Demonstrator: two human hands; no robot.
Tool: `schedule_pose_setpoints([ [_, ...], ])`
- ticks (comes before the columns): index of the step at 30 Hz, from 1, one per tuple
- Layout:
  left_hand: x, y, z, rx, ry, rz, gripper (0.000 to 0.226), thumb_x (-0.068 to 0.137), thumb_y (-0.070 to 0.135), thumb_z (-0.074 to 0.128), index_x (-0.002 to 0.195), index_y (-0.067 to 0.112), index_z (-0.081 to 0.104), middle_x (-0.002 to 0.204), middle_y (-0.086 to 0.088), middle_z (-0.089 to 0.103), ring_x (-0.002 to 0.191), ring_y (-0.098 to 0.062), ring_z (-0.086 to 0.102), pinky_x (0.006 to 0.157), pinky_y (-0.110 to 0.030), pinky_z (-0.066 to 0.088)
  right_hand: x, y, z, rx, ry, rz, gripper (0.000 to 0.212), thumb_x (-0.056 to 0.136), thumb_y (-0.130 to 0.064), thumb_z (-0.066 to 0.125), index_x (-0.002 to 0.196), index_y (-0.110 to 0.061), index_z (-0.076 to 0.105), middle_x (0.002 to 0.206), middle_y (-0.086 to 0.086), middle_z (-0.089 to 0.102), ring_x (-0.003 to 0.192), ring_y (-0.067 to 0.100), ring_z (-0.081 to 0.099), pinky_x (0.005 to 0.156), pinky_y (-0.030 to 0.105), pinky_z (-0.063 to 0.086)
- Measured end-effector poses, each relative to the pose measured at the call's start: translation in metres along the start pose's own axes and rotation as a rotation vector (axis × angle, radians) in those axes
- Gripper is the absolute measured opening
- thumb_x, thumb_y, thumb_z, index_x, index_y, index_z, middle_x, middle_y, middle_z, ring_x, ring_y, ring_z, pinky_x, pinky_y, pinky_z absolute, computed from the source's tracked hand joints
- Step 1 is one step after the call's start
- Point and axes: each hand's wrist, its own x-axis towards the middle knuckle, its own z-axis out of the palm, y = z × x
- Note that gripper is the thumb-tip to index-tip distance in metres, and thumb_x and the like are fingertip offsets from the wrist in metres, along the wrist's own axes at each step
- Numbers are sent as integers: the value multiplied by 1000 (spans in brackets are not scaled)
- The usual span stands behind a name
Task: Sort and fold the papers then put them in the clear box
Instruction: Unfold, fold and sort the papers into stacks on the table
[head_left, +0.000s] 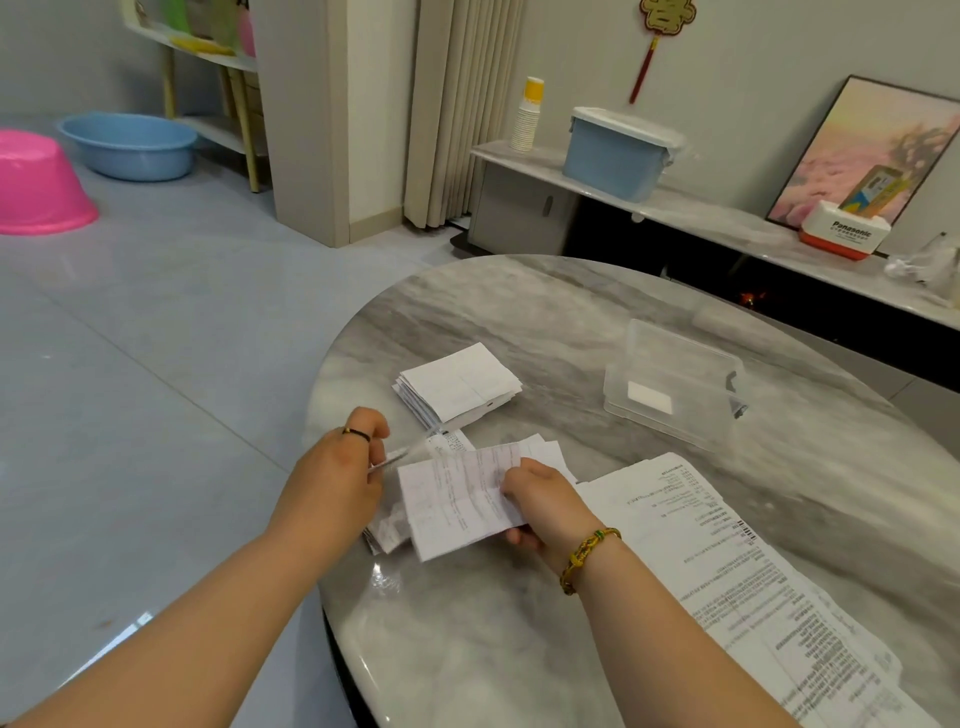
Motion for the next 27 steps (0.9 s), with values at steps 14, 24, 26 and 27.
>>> schedule_pose_setpoints([
  [14,-4,-4,-6,63,-302,36,44,75,43,67,106,33,39,107,21,61,114,-11,45,96,-23,37,1,-18,-16,97,164,-53,26,89,-3,31,68,-14,41,63,6,44,41,13,33,30,10,24],
  [24,0,-11,-7,-246,-392,-48,43,78,-1,60,95,30,36,97,16,52,83,-5,55,60,-10,42,18,-17,20,-118,61,-139,17,92,-6,38,97,-12,54,73,-3,52,59,8,45,39,8,35],
  [26,1,-13,-10,-246,-406,-65,40,78,-4,54,85,30,35,94,17,53,71,-5,54,54,-13,40,20,-13,24,-188,70,-171,28,90,-7,43,116,-8,55,101,3,62,84,15,57,64,14,45],
  [27,2,-14,-11,-254,-409,-75,39,79,-6,52,84,29,35,91,18,53,72,-6,55,55,-15,42,21,-11,25,-229,81,-180,31,90,-8,44,119,-7,53,113,6,61,98,19,57,76,18,45],
])
